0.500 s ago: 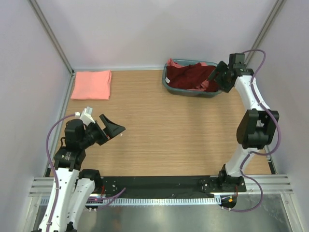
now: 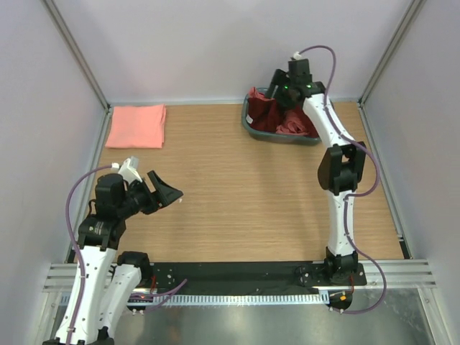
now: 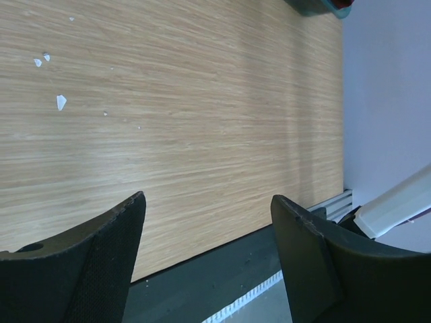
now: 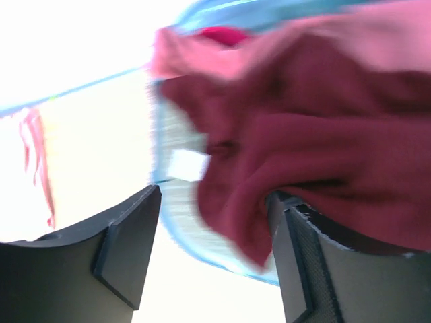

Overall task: Fold and stack the t-shirts
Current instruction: Grab the tshirt from the pile

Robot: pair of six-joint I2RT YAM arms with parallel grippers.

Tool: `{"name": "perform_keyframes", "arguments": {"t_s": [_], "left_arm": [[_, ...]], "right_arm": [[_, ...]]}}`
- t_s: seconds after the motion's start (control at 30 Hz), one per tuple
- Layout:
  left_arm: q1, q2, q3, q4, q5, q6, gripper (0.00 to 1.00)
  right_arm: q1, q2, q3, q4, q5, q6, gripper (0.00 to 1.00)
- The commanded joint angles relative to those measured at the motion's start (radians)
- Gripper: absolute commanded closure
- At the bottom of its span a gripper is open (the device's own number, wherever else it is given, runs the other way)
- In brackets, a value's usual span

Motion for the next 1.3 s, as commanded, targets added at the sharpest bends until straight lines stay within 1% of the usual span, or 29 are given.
{"name": "perform_keyframes", "arguments": {"t_s": [0.0,0.07,0.17,0.27,0.4,0.47,0.5,0.53,0.63,0.73,0.83,0.93,0.97,1.0,1.07,1.13,1.27], "left_arm": [[0.001,0.014,0.041,-0.004,0.001,0.032,0.25],[-0.001,0.015,0.036,0.0,0.011,0.029,0.28],[-0.001,0.014,0.027,-0.006,0.022,0.032,0.32],[0.001,0.017,0.013,-0.007,0.025,0.033,0.33],[-0.001,0.023,0.009,-0.001,0.022,0.038,0.34],[-0.001,0.03,0.013,0.005,0.021,0.038,0.34],[0.001,0.034,0.019,0.005,0.021,0.038,0.34],[-0.001,0.037,0.024,0.008,0.022,0.037,0.34],[0.001,0.046,0.035,0.003,0.019,0.036,0.35],[0.001,0.052,0.038,-0.007,0.018,0.04,0.36],[0.001,0.054,0.032,-0.017,0.016,0.037,0.37],[-0.001,0.061,0.029,-0.02,0.021,0.032,0.39],[-0.001,0.063,0.027,-0.02,0.021,0.03,0.39],[0.001,0.064,0.026,-0.018,0.024,0.027,0.4],[0.001,0.07,0.024,-0.011,0.027,0.024,0.41],[-0.001,0.075,0.027,-0.004,0.037,0.021,0.41],[0.001,0.08,0.03,-0.006,0.039,0.02,0.42]], "right_arm": [[0.069,0.066,0.152,0.055,0.061,-0.082,0.28],[0.074,0.118,0.2,0.057,0.063,-0.07,0.27],[0.079,0.174,0.212,0.119,0.068,-0.05,0.27],[0.083,0.217,0.224,0.156,0.066,-0.027,0.32],[0.085,0.251,0.269,0.146,0.115,-0.013,0.59],[0.086,0.245,0.26,0.158,0.155,-0.022,0.57],[0.086,0.245,0.26,0.159,0.166,-0.025,0.44],[0.088,0.246,0.261,0.166,0.175,-0.03,0.41],[0.091,0.26,0.252,0.19,0.216,-0.045,0.41],[0.091,0.284,0.255,0.224,0.215,-0.042,0.41],[0.094,0.315,0.266,0.256,0.223,-0.033,0.44],[0.1,0.347,0.304,0.258,0.256,-0.025,0.54],[0.1,0.352,0.31,0.27,0.259,-0.024,0.6],[0.102,0.356,0.315,0.276,0.261,-0.019,0.62],[0.103,0.376,0.342,0.278,0.256,-0.021,0.69],[0.106,0.386,0.364,0.267,0.262,-0.03,0.69],[0.108,0.378,0.349,0.268,0.263,-0.039,0.7]]}}
